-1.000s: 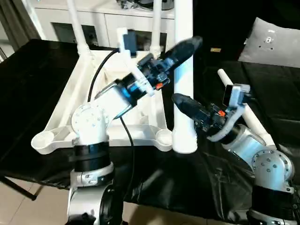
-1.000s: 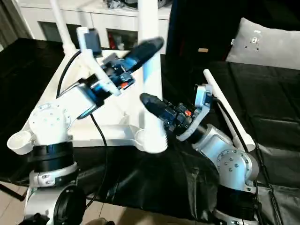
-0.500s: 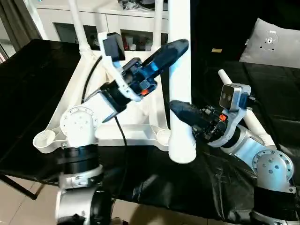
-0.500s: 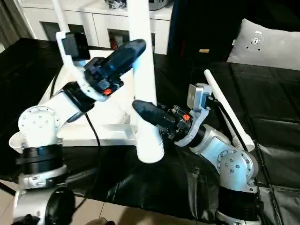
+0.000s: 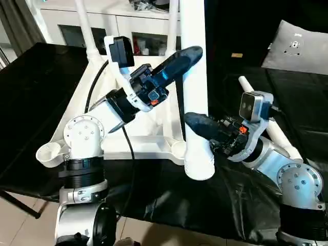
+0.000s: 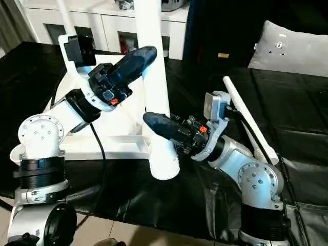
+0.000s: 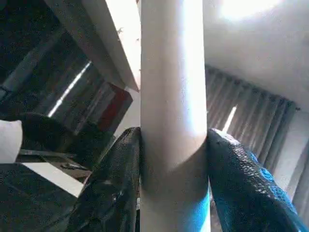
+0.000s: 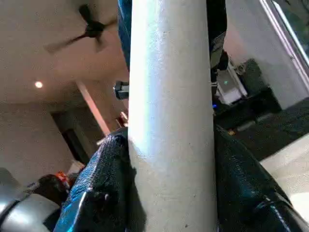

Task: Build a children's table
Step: Pick table leg

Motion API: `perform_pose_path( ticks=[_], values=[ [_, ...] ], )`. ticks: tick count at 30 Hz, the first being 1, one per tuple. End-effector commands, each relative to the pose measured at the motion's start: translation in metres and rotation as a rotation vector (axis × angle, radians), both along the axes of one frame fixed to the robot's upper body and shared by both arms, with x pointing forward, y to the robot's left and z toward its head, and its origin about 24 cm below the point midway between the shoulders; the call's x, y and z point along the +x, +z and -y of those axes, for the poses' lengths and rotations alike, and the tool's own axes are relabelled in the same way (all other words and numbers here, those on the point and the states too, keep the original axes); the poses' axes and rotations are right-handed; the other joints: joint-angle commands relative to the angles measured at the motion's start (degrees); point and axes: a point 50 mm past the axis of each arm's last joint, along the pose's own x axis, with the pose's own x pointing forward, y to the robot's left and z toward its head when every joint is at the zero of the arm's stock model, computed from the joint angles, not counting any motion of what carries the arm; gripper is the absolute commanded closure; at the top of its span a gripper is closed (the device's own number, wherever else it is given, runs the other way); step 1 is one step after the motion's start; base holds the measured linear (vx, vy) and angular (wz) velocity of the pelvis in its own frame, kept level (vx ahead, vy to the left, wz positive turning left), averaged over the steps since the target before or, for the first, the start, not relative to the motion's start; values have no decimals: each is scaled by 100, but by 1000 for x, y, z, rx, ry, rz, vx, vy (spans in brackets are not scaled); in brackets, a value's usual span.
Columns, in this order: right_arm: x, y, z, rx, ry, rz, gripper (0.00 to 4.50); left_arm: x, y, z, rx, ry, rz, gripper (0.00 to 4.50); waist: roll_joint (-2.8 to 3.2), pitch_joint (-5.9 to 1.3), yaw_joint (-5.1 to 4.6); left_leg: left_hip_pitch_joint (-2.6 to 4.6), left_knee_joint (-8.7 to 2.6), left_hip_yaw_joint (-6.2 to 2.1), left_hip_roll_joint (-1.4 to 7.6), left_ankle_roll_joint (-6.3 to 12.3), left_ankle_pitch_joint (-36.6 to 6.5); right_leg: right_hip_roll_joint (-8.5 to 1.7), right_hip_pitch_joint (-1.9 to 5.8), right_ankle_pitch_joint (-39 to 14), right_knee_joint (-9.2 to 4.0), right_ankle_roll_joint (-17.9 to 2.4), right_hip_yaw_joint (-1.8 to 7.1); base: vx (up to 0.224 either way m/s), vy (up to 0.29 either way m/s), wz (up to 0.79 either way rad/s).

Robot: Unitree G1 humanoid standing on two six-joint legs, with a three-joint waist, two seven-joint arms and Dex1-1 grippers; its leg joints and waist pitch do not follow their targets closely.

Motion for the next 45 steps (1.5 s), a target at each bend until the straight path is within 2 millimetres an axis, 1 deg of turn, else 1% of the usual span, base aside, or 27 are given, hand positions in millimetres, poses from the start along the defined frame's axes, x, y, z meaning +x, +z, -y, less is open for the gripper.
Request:
perform_pose_path(
  ticks=[1,2,4,5,7,8,9,11,13,14,15,17,18,19,20,22,25,26,28,29,30,32,33,34,37,39,45],
  values=[
    [9,-10,6,-82,-115,-55,264,0,2,6,51,-4,31,275,-6,-483,18,88,-331,-81,254,235,-224,-432,326,-222,-422,-1299,246,0,0,0],
    [11,-10,6,-89,-126,-55,229,2,1,4,65,21,27,275,-2,-486,22,86,-329,-85,253,235,-216,-434,325,-216,-421,-1298,246,0,0,0],
    [12,-8,7,-87,-134,-52,229,7,0,-2,100,78,30,275,7,-484,14,93,-338,-94,259,198,-254,-430,316,-249,-426,-1279,248,0,0,0],
    [12,-7,7,-85,-134,-49,190,9,0,-4,116,101,34,275,5,-481,8,88,-339,-89,253,190,-283,-428,325,-262,-430,-1278,247,0,0,0],
    [14,-5,9,-134,-172,3,187,15,0,-8,181,178,52,275,-4,-486,11,90,-342,-93,265,142,-274,-434,323,-274,-427,-1232,253,0,0,0],
    [15,-4,9,-147,-187,15,174,17,0,-9,202,200,57,275,3,-488,13,95,-340,-93,266,127,-268,-429,321,-254,-421,-1223,252,0,0,0],
    [16,-3,10,-160,-202,27,174,18,1,-9,223,221,61,275,0,-485,7,95,-340,-89,265,126,-306,-431,317,-248,-420,-1221,256,0,0,0],
    [22,0,10,-210,-273,66,146,23,1,-11,302,305,87,275,-7,-482,-4,88,-337,-82,252,108,-327,-435,322,-303,-424,-1213,257,0,0,0],
    [27,3,8,-270,-321,103,136,27,1,-11,381,394,115,276,-28,-478,-19,91,-343,-84,259,95,-340,-422,315,-352,-427,-1178,256,0,0,0],
    [28,4,6,-289,-330,110,134,28,1,-10,405,421,128,276,-19,-477,-20,89,-345,-94,269,78,-311,-430,318,-351,-422,-1164,258,0,0,0],
    [29,4,2,-331,-347,124,134,29,1,-8,436,461,131,276,-35,-476,-26,88,-340,-82,260,79,-310,-428,318,-346,-425,-1163,263,0,0,0],
    [31,3,-3,-385,-363,136,134,30,1,-6,469,520,137,276,-30,-487,-26,89,-331,-80,263,69,-241,-427,317,-217,-397,-1196,266,0,0,0],
    [32,2,-6,-406,-369,139,134,31,1,-4,479,548,140,276,-54,-485,-30,84,-329,-76,260,90,-232,-425,318,-178,-402,-1208,269,0,0,0],
    [36,-2,-9,-460,-409,112,134,31,2,-2,505,592,157,276,-45,-490,-23,79,-328,-83,266,108,-185,-433,325,-104,-391,-1222,271,0,0,0],
    [40,-7,-12,-519,-457,87,134,32,2,1,522,641,166,276,-84,-493,-45,77,-327,-80,270,109,-103,-420,314,-12,-383,-1232,268,0,0,0],
    [42,-9,-14,-541,-476,80,134,32,3,1,526,661,166,276,-64,-490,-36,69,-320,-74,260,124,-123,-434,322,-40,-377,-1253,273,0,0,0],
    [46,-19,-23,-618,-542,35,134,31,6,6,532,749,174,276,-77,-479,-36,71,-327,-71,262,110,-186,-432,309,-166,-390,-1242,276,0,0,0],
    [46,-21,-27,-628,-552,24,134,31,8,7,528,769,167,276,-89,-477,-57,71,-328,-67,260,90,-213,-425,304,-189,-392,-1241,276,0,0,0],
    [46,-22,-31,-629,-562,5,134,29,10,9,525,780,165,276,-82,-482,-51,72,-327,-71,258,92,-214,-434,309,-216,-392,-1232,279,0,0,0],
    [47,-23,-34,-620,-571,-14,134,28,11,10,523,781,168,276,-92,-478,-48,74,-329,-69,259,93,-232,-433,305,-235,-399,-1212,280,0,0,0],
    [48,-24,-36,-614,-583,-29,151,26,12,11,520,781,169,276,-86,-480,-46,74,-327,-68,260,91,-234,-434,302,-231,-390,-1207,284,0,0,0],
    [49,-25,-39,-600,-600,-51,151,24,11,14,523,774,171,276,-79,-485,-58,74,-325,-69,259,87,-225,-431,292,-192,-383,-1219,282,0,0,0],
    [50,-25,-39,-597,-602,-53,168,23,11,14,525,773,173,276,-76,-476,-60,73,-332,-70,260,82,-235,-429,287,-209,-386,-1220,280,0,0,0],
    [50,-25,-40,-590,-604,-60,168,23,10,16,527,768,172,276,-67,-474,-55,82,-331,-67,264,65,-259,-425,284,-222,-390,-1204,281,0,0,0],
    [50,-26,-43,-582,-606,-67,190,22,9,17,529,770,172,276,-70,-472,-55,75,-336,-70,256,40,-285,-419,294,-204,-390,-1142,284,0,0,0],
    [49,-26,-44,-582,-605,-71,215,22,9,18,533,771,173,276,-65,-477,-54,80,-335,-71,256,26,-276,-418,290,-166,-388,-1123,285,0,0,0],
    [50,-26,-42,-586,-608,-77,215,20,10,21,541,752,186,276,-58,-479,-63,70,-331,-70,246,9,-270,-415,301,-105,-388,-1111,286,0,0,0]
  ],
)
